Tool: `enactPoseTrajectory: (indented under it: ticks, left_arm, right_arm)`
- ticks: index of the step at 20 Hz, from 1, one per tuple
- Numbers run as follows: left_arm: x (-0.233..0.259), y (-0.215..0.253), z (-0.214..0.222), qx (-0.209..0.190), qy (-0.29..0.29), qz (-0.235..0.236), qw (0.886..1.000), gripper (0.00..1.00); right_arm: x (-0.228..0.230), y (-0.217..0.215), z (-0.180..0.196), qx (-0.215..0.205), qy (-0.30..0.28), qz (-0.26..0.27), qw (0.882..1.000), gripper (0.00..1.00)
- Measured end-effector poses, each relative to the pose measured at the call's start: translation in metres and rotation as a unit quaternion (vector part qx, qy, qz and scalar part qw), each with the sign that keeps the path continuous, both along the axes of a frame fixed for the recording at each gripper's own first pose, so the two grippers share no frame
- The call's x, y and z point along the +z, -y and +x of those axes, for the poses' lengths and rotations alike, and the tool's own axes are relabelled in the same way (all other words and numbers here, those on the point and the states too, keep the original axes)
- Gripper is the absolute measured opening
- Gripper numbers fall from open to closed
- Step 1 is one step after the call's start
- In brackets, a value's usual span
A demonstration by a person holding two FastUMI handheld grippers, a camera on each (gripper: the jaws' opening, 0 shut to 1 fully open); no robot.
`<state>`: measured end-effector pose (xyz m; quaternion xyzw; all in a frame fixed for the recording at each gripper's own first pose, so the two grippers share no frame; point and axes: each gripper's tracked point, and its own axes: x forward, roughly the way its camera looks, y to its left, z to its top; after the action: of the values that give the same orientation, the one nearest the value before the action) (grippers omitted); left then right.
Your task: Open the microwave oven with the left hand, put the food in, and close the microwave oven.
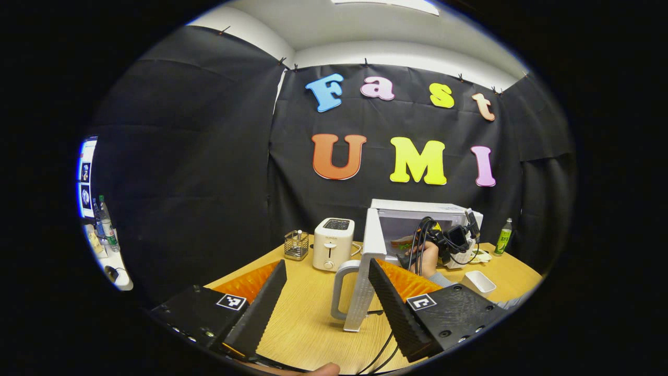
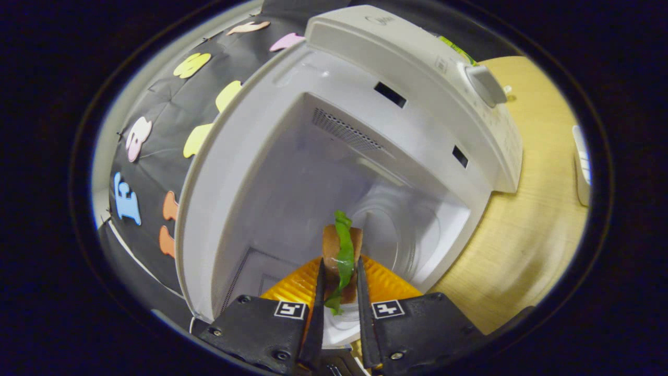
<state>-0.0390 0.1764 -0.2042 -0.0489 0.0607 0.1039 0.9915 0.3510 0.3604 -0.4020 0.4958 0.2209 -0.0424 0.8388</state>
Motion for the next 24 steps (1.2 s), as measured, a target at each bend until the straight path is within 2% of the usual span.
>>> enactPoseTrajectory:
  ticks: [5,6,7,8,9,10,11,12,13,16,17,19,20,21,23,24]
  left_arm:
    - [-0.016,0.001,0.006,-0.003,-0.014,-0.027,1.000,0.95]
    - [-0.018,0.000,0.005,-0.003,-0.020,-0.027,0.999,0.95]
    - [-0.022,-0.001,0.004,-0.002,-0.025,-0.023,0.999,0.95]
    - [-0.023,-0.004,0.002,0.001,-0.029,-0.017,0.999,0.95]
    - [-0.022,-0.007,0.000,0.005,-0.030,-0.009,1.000,0.95]
    - [-0.021,-0.009,-0.003,0.009,-0.028,-0.002,1.000,0.95]
    - [-0.020,-0.010,-0.007,0.011,-0.027,0.003,1.000,0.95]
    - [-0.019,-0.010,-0.008,0.011,-0.028,0.006,1.000,0.95]
    - [-0.020,-0.012,-0.010,0.013,-0.029,0.007,0.999,0.95]
    - [-0.016,-0.016,-0.013,0.016,-0.027,0.012,0.999,0.95]
    - [-0.014,-0.019,-0.012,0.017,-0.023,0.014,1.000,0.95]
    - [-0.010,-0.025,-0.009,0.019,-0.019,0.021,0.999,0.95]
    - [-0.010,-0.033,-0.008,0.028,-0.019,0.027,0.999,0.95]
    - [-0.009,-0.041,-0.006,0.034,-0.019,0.032,0.999,0.95]
    - [-0.007,-0.053,0.002,0.042,-0.015,0.039,0.998,0.95]
    - [-0.007,-0.058,0.007,0.043,-0.012,0.037,0.998,0.83]
  right_arm:
    - [-0.028,0.002,0.000,0.014,-0.010,-0.064,0.998,0.35]
    - [-0.026,0.001,0.000,0.019,0.001,-0.083,0.996,0.30]
    - [-0.025,0.005,-0.001,0.017,0.003,-0.116,0.993,0.37]
    - [-0.028,0.011,-0.003,0.013,-0.001,-0.157,0.988,0.38]
    - [-0.032,0.018,-0.003,0.010,-0.007,-0.194,0.981,0.48]
    - [-0.030,0.019,-0.003,0.012,-0.003,-0.215,0.976,0.38]
    - [-0.031,0.018,-0.004,0.021,-0.002,-0.230,0.973,0.58]
    - [-0.031,0.019,-0.006,0.028,-0.001,-0.246,0.969,0.65]
    - [-0.028,0.023,-0.007,0.029,0.005,-0.265,0.964,0.82]
    - [-0.014,0.032,-0.016,0.034,0.025,-0.301,0.953,0.88]
    - [-0.012,0.034,-0.024,0.041,0.018,-0.310,0.950,0.84]
    - [0.000,0.035,-0.047,0.060,0.012,-0.315,0.947,1.00]
    - [0.012,0.034,-0.059,0.074,0.018,-0.317,0.945,0.91]
    - [0.025,0.034,-0.071,0.087,0.027,-0.321,0.943,0.99]
    - [0.054,0.039,-0.097,0.108,0.046,-0.335,0.935,0.99]
    - [0.064,0.046,-0.110,0.116,0.055,-0.341,0.931,0.91]
